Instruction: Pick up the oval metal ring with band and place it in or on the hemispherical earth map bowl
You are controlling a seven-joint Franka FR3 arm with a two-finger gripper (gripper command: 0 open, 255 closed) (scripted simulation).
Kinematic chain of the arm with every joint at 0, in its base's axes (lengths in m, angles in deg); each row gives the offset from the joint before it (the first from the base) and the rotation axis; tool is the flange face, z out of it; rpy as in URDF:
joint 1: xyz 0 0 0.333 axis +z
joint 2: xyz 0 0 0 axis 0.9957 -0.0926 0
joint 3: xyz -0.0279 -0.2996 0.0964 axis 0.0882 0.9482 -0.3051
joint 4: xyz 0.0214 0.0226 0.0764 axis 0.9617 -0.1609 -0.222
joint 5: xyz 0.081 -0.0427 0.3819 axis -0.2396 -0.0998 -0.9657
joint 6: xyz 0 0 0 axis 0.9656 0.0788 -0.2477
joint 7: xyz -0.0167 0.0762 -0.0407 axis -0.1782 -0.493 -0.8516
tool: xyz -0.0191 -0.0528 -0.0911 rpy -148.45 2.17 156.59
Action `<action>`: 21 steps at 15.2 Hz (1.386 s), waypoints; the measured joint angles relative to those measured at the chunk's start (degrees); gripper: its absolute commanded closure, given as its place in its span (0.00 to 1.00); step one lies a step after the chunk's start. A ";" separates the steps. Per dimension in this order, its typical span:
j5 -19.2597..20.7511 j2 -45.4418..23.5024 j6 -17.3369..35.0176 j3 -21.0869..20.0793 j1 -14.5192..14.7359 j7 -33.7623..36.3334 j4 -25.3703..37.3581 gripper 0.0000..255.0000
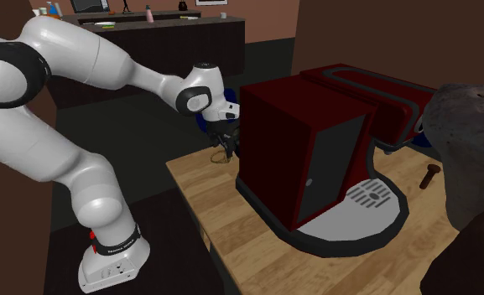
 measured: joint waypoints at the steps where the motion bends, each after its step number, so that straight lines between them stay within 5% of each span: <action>1: -0.02 -0.95 1.47 -0.23 0.06 0.23 -0.34 0.00; 7: 0.13 -4.72 7.52 -0.72 0.00 0.63 -2.43 0.00; 14: 0.18 -5.28 8.15 -0.76 -0.04 0.66 -2.45 0.00; 15: 0.18 -5.28 8.15 -0.76 -0.04 0.66 -2.45 1.00; 21: 0.18 -5.28 8.15 -0.76 -0.04 0.66 -2.46 1.00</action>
